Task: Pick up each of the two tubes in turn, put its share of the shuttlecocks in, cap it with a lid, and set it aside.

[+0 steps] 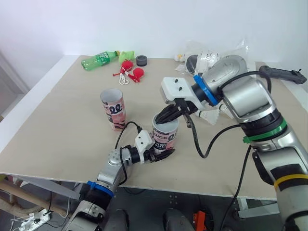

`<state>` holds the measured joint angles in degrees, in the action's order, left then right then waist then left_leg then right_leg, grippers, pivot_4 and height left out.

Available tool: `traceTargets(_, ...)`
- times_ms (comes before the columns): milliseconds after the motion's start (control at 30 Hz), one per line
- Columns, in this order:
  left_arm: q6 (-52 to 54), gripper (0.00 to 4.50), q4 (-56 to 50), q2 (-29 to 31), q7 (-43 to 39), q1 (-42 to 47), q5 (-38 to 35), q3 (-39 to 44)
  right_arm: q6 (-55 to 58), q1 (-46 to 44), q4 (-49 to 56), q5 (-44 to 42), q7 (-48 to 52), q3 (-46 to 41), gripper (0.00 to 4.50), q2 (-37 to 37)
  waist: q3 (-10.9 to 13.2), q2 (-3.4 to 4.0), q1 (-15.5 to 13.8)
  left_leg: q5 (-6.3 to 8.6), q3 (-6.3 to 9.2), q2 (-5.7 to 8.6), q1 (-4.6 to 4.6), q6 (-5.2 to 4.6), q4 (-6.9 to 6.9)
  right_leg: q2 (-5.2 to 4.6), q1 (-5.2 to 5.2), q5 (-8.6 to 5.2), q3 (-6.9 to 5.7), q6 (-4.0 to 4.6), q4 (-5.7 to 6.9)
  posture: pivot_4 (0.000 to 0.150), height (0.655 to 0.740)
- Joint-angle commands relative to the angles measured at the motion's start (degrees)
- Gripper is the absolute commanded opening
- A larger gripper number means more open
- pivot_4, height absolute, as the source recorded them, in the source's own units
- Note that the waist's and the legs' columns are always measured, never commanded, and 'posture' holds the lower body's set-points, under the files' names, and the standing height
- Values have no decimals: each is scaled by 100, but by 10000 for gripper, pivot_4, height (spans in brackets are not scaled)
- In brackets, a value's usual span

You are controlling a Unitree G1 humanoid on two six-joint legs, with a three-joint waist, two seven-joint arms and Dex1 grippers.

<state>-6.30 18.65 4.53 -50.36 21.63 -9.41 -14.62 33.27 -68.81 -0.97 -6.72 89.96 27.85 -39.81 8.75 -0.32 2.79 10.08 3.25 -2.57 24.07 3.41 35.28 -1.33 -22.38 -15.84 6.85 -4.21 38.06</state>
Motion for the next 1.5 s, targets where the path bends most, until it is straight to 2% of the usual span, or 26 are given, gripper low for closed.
traceTargets(33, -41, 29875, 23, -78, -21, -45, -23, -72, -226, -29, -289, 69, 254, 274, 838, -284, 0, 0, -8, 3, 0, 0, 0, 5, 0, -1, 1, -1, 0, -1, -3, 1500, 7400)
traceTargets(467, -48, 29875, 32, -64, -34, -41, -11, -65, -698, -166, -417, -213, 254, 739, 838, -866, 2, -3, -14, 7, 0, 3, 4, 12, 1, -6, 1, -11, 0, 8, -8, 1500, 7400)
traceTargets(1200, -43, 29875, 54, -71, -22, -21, -17, -52, -577, 53, -124, -345, 254, 860, 838, -809, 2, -4, -16, 10, 2, 3, 0, 16, 1, -7, 0, -15, -4, 8, -11, 1500, 7400)
traceTargets(1300, -58, 29875, 55, -70, -21, -21, -13, -51, -413, -45, -198, -688, 254, 437, 838, -717, 3, -5, -15, 10, 2, 3, 1, 16, 1, -7, 2, -15, -4, 8, -11, 1500, 7400)
traceTargets(1433, -80, 29875, 27, -73, 27, -53, -13, -28, 90, -83, -189, -1546, -38, -803, 838, -411, 31, -6, -12, 9, 2, 1, 13, 15, 1, -5, -3, -9, -4, 10, -11, 1500, 7400)
traceTargets(1500, -87, 29875, -4, -72, 56, -81, -16, -12, 289, 90, -44, -1916, -419, -1412, 838, -273, 49, -8, -26, 8, 8, 1, 24, 13, 2, -4, -7, 7, -8, -15, -11, 1500, 7400)
